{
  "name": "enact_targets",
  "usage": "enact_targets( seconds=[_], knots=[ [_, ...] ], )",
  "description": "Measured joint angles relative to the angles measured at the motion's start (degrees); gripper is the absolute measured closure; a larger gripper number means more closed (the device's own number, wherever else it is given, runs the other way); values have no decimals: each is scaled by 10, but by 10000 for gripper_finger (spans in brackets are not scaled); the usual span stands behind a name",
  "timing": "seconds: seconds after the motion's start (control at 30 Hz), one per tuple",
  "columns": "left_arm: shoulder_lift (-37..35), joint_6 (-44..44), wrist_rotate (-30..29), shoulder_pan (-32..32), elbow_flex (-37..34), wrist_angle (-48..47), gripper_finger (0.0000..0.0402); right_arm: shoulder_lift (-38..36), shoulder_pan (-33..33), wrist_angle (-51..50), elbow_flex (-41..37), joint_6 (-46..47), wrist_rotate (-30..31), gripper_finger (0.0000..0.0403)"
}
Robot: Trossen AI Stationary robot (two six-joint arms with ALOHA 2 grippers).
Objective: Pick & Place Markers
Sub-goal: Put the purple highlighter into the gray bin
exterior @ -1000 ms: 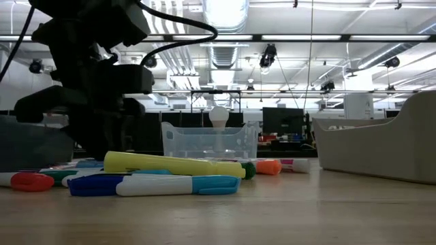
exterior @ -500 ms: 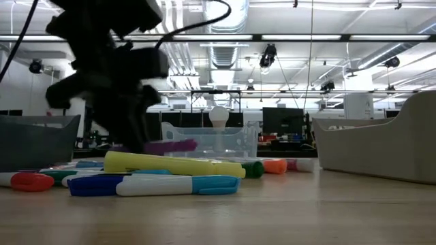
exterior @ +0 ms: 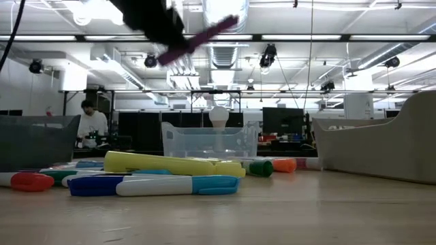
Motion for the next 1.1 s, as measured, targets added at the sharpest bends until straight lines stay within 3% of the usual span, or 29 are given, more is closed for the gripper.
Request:
enact_targets(
  seconds=[0.37, 0.6, 1.1],
  knots=[
    [-73, 28, 45, -1, 20, 113, 355, 0, 0, 21, 0, 4, 0, 204],
    [-60, 32, 43, 2, 20, 191, 355, 52, -1, 110, 0, -3, 0, 204],
    [-47, 28, 30, 14, 23, 266, 355, 99, -8, 142, 33, -20, -37, 204]
  ],
)
